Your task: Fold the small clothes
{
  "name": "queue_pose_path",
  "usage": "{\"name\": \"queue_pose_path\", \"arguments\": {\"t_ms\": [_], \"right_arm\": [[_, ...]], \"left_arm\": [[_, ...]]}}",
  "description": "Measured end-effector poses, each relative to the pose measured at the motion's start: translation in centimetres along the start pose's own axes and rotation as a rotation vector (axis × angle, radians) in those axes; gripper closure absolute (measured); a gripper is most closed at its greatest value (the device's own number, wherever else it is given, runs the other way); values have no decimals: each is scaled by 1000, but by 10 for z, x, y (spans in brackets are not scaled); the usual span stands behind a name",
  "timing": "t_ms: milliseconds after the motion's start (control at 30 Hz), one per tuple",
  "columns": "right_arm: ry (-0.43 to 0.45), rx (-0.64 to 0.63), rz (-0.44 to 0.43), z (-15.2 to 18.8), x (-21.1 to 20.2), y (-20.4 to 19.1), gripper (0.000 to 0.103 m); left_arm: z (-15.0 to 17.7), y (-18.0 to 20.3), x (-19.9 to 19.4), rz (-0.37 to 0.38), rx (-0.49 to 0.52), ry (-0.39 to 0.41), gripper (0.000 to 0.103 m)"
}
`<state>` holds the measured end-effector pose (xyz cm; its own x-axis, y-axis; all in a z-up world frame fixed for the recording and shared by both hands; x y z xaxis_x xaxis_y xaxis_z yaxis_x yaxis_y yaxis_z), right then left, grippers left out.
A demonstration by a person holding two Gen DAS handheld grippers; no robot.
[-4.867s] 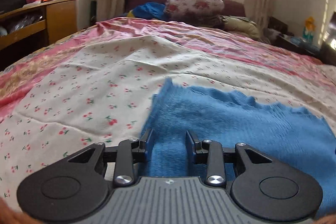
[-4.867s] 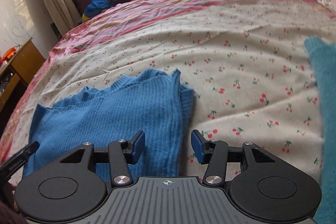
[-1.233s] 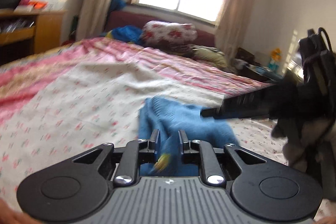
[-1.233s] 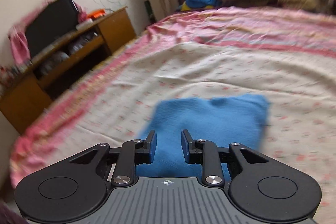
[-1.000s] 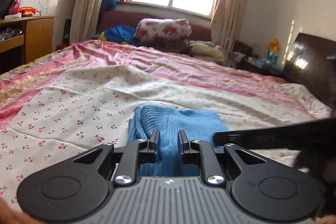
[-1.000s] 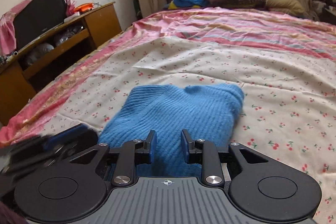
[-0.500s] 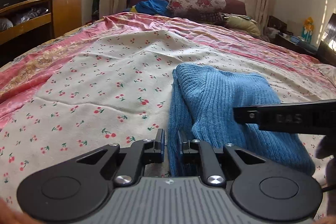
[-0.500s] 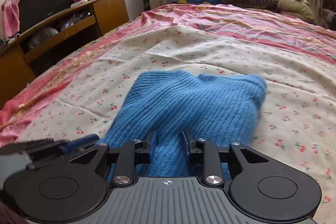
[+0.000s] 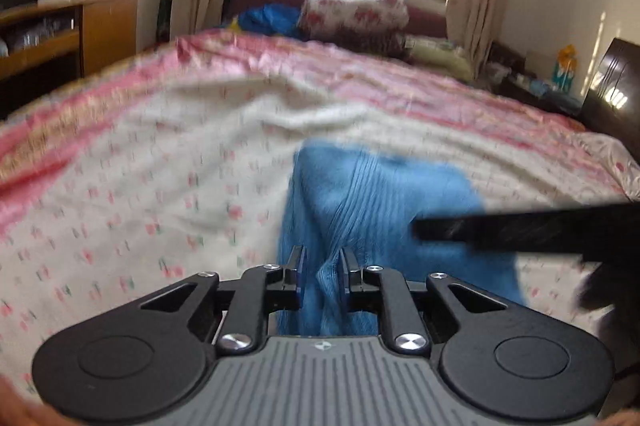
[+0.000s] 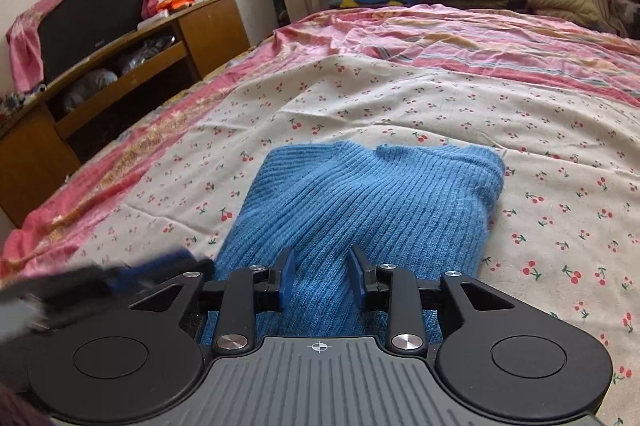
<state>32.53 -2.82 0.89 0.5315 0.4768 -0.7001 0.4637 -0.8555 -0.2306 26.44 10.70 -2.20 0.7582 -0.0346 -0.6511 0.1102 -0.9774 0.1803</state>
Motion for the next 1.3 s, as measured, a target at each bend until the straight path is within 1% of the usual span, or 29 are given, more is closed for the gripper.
{"name": "queue_pose_path", "arguments": {"t_ms": [67, 133, 200, 233, 300, 333, 400, 433, 533, 567, 633, 700, 900, 967, 1033, 1067, 1100, 1133, 1233, 1300], "right_arm": [[16, -25, 10, -1, -7, -1, 73], [36, -67, 34, -3, -10, -7, 73], [50, -113, 37, -7, -7, -16, 73], [45, -128, 32, -10, -3, -21, 73], [22, -132, 21, -15, 12, -29, 73], [10, -124, 13, -17, 20, -31, 73], [-56, -94, -21, -15, 39, -35, 73], [-74, -74, -33, -15, 46, -36, 73], [-90, -48, -56, -19, 61, -37, 73], [-99, -18, -75, -21, 66, -36, 73], [-112, 10, -101, -26, 73, -36, 73], [-124, 30, -112, -28, 75, -35, 73], [-109, 46, -124, -26, 52, -26, 73], [-104, 54, -127, -25, 48, -25, 73], [-94, 54, -117, -25, 42, -25, 73], [-81, 44, -107, -26, 36, -24, 73], [-65, 26, -90, -26, 29, -24, 73], [-47, 2, -71, -25, 20, -24, 73], [-7, -74, 12, -19, -6, -21, 73], [8, -98, 69, -10, -22, -13, 73]], "left_arm": [[6, -4, 7, -31, 23, -3, 72], [7, -7, 6, -56, 31, 6, 72], [7, -15, 8, -103, 18, -4, 74], [9, -19, 10, -95, 6, -16, 73], [10, -26, 7, -65, -35, -12, 74], [9, -26, 3, -56, -40, 1, 74], [9, -27, -3, -59, -36, 23, 74], [8, -28, -7, -55, -38, 32, 74], [4, -29, -17, -3, -61, 59, 74], [3, -28, -20, 5, -62, 71, 74], [2, -23, -25, -2, -42, 89, 74], [4, -18, -24, -1, -18, 90, 74], [4, -4, -28, 57, 7, 109, 74], [6, 1, -22, 44, 36, 87, 74], [11, 0, -10, 28, 37, 38, 74], [14, -3, -5, 22, 29, 8, 73], [15, -7, -1, 18, 20, -8, 69], [16, -10, 1, 11, 18, -12, 67], [17, -16, 4, 6, 1, -25, 65], [18, -19, 5, 10, -9, -29, 65]]}}
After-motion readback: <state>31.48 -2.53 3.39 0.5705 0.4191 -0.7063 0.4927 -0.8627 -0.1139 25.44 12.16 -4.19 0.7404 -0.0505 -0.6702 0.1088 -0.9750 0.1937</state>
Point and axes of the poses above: each gripper's, at about its wrist camera, not at the fingertips, and x roughly the way its jaws point, y to its right, z to its underside, the point moved 5 cm from there along x, roughly the way its jaws point, and after that the axes turned 5 degrees about -y, right-handed, at the moved point
